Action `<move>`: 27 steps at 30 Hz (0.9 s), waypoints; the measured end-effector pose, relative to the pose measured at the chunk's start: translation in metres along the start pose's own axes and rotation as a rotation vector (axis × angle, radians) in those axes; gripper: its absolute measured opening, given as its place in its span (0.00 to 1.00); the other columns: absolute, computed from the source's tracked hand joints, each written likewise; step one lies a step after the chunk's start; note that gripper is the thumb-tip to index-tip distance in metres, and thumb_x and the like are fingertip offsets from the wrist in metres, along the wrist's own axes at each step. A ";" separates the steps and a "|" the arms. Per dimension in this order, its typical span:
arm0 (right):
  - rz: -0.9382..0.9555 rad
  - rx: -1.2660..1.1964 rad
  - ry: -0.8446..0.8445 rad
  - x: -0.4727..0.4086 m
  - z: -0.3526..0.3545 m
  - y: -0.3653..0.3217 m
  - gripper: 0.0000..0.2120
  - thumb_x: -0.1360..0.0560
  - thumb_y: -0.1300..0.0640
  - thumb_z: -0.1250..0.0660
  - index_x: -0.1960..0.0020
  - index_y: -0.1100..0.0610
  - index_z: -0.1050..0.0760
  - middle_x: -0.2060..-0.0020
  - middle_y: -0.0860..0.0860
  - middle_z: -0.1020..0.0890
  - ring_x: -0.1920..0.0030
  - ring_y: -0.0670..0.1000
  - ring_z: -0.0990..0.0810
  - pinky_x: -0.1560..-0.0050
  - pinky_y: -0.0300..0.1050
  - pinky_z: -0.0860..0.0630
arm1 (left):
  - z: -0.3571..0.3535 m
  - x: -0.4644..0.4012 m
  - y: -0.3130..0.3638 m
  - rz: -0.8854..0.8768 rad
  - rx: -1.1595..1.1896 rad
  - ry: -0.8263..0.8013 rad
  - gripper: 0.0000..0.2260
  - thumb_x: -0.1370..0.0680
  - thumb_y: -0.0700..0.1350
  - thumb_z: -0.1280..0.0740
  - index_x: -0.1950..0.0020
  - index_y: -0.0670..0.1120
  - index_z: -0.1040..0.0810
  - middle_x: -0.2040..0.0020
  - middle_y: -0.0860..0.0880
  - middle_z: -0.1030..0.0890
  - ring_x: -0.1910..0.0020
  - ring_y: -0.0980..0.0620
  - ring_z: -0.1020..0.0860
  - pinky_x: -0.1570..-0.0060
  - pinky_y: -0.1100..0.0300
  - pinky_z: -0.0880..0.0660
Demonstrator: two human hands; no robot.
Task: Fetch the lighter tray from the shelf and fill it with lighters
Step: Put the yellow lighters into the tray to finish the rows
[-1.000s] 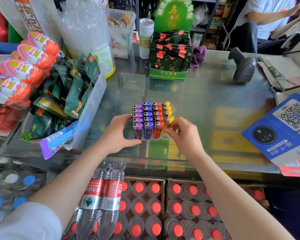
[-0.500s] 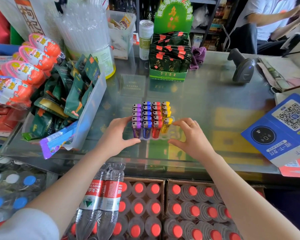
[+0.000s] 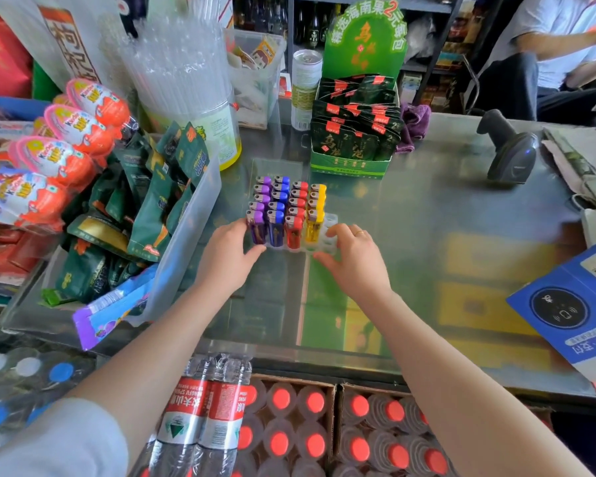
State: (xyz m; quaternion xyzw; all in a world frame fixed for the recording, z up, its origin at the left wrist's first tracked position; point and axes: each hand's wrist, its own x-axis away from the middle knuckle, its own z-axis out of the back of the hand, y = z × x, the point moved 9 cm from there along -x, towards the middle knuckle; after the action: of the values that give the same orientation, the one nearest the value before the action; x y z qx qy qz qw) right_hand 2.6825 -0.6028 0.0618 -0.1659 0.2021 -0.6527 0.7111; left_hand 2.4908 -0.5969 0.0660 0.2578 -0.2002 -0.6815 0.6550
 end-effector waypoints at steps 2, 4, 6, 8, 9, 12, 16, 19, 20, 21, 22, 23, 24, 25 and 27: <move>-0.029 -0.009 -0.015 -0.020 -0.006 -0.002 0.20 0.28 0.49 0.32 0.41 0.58 0.29 0.45 0.58 0.23 0.43 0.59 0.27 0.45 0.51 0.29 | 0.000 -0.012 -0.002 0.048 0.001 0.051 0.11 0.26 0.42 0.33 0.45 0.44 0.26 0.50 0.43 0.20 0.49 0.43 0.25 0.57 0.55 0.31; -0.042 -0.012 -0.025 -0.038 -0.011 -0.005 0.21 0.28 0.49 0.33 0.40 0.58 0.30 0.43 0.58 0.24 0.42 0.59 0.28 0.43 0.52 0.29 | 0.000 -0.024 -0.006 0.110 0.023 0.091 0.13 0.26 0.41 0.35 0.42 0.44 0.28 0.49 0.43 0.21 0.49 0.44 0.25 0.57 0.56 0.31; -0.048 -0.004 -0.026 -0.054 -0.015 -0.007 0.21 0.28 0.48 0.33 0.39 0.58 0.31 0.42 0.57 0.24 0.41 0.59 0.28 0.43 0.51 0.29 | -0.001 -0.034 -0.010 0.151 0.072 0.112 0.16 0.26 0.41 0.36 0.39 0.45 0.31 0.47 0.43 0.22 0.48 0.44 0.25 0.54 0.56 0.30; -0.056 0.003 -0.025 -0.069 -0.018 -0.009 0.21 0.28 0.48 0.34 0.39 0.58 0.31 0.42 0.58 0.24 0.41 0.59 0.28 0.42 0.52 0.30 | 0.000 -0.039 -0.011 0.143 0.104 0.131 0.20 0.27 0.41 0.35 0.36 0.47 0.34 0.44 0.44 0.24 0.45 0.46 0.26 0.50 0.56 0.30; -0.058 0.004 -0.019 -0.075 -0.020 -0.010 0.21 0.27 0.48 0.34 0.39 0.58 0.31 0.42 0.58 0.25 0.41 0.59 0.28 0.41 0.53 0.30 | 0.001 -0.040 -0.010 0.130 0.103 0.137 0.21 0.27 0.41 0.35 0.35 0.47 0.35 0.42 0.45 0.24 0.43 0.46 0.27 0.48 0.57 0.31; -0.070 0.012 -0.005 -0.090 -0.022 -0.013 0.21 0.27 0.49 0.34 0.39 0.58 0.32 0.42 0.59 0.25 0.41 0.60 0.28 0.42 0.54 0.29 | 0.002 -0.040 -0.009 0.123 0.078 0.108 0.25 0.26 0.42 0.35 0.32 0.45 0.39 0.36 0.45 0.29 0.36 0.48 0.32 0.45 0.61 0.37; -0.085 0.029 0.007 -0.102 -0.022 -0.015 0.21 0.27 0.49 0.34 0.39 0.58 0.32 0.42 0.59 0.24 0.41 0.60 0.27 0.44 0.54 0.28 | 0.005 -0.043 -0.008 0.129 0.101 0.105 0.24 0.25 0.41 0.36 0.31 0.45 0.39 0.35 0.45 0.31 0.35 0.48 0.34 0.42 0.60 0.38; -0.075 0.081 0.007 -0.107 -0.024 -0.020 0.22 0.27 0.47 0.35 0.40 0.59 0.32 0.43 0.59 0.24 0.42 0.60 0.27 0.45 0.53 0.28 | 0.002 -0.043 -0.010 0.143 0.068 0.090 0.27 0.25 0.43 0.36 0.28 0.44 0.42 0.31 0.45 0.33 0.32 0.48 0.36 0.35 0.53 0.36; -0.076 0.102 0.003 -0.108 -0.025 -0.022 0.22 0.26 0.46 0.36 0.40 0.60 0.32 0.43 0.59 0.24 0.42 0.61 0.27 0.45 0.54 0.29 | 0.002 -0.043 -0.010 0.145 0.069 0.082 0.27 0.25 0.43 0.36 0.28 0.44 0.43 0.30 0.45 0.34 0.31 0.48 0.37 0.35 0.52 0.37; -0.070 0.124 0.012 -0.110 -0.026 -0.023 0.22 0.26 0.46 0.36 0.40 0.60 0.32 0.43 0.59 0.24 0.42 0.61 0.27 0.45 0.54 0.29 | 0.002 -0.042 -0.010 0.142 0.075 0.082 0.27 0.25 0.43 0.36 0.28 0.44 0.43 0.30 0.45 0.34 0.31 0.48 0.37 0.35 0.53 0.37; -0.075 0.139 0.002 -0.110 -0.027 -0.024 0.22 0.26 0.46 0.37 0.40 0.60 0.33 0.43 0.60 0.24 0.42 0.61 0.28 0.46 0.54 0.29 | 0.002 -0.040 -0.009 0.140 0.081 0.077 0.27 0.25 0.44 0.36 0.29 0.44 0.43 0.30 0.44 0.34 0.31 0.48 0.37 0.34 0.53 0.37; -0.074 0.150 0.011 -0.110 -0.027 -0.026 0.22 0.26 0.46 0.37 0.39 0.60 0.33 0.43 0.60 0.25 0.42 0.62 0.28 0.46 0.55 0.29 | 0.003 -0.039 -0.009 0.135 0.083 0.079 0.27 0.25 0.44 0.36 0.29 0.44 0.42 0.30 0.45 0.34 0.31 0.48 0.37 0.34 0.53 0.37; -0.082 0.151 0.000 -0.110 -0.028 -0.027 0.23 0.25 0.46 0.37 0.38 0.60 0.33 0.42 0.60 0.25 0.41 0.62 0.28 0.46 0.55 0.29 | 0.004 -0.037 -0.008 0.136 0.087 0.074 0.27 0.25 0.44 0.36 0.29 0.43 0.42 0.30 0.45 0.34 0.31 0.48 0.37 0.34 0.53 0.37; -0.083 0.154 0.006 -0.110 -0.029 -0.026 0.22 0.25 0.47 0.38 0.37 0.60 0.34 0.42 0.60 0.26 0.41 0.62 0.29 0.46 0.55 0.29 | 0.004 -0.035 -0.008 0.126 0.091 0.071 0.27 0.25 0.44 0.36 0.29 0.44 0.42 0.30 0.45 0.34 0.32 0.48 0.36 0.34 0.53 0.37; -0.094 0.156 -0.013 -0.105 -0.028 -0.028 0.21 0.24 0.49 0.39 0.36 0.59 0.35 0.40 0.60 0.27 0.40 0.62 0.30 0.45 0.55 0.30 | 0.004 -0.029 -0.004 0.108 0.103 0.054 0.27 0.25 0.44 0.36 0.29 0.44 0.41 0.30 0.45 0.34 0.32 0.47 0.36 0.34 0.52 0.37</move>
State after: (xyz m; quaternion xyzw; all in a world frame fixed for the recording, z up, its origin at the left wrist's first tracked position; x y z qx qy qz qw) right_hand 2.6376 -0.5003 0.0585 -0.1236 0.1381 -0.6979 0.6917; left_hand 2.4856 -0.5675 0.0689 0.2982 -0.2308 -0.6269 0.6818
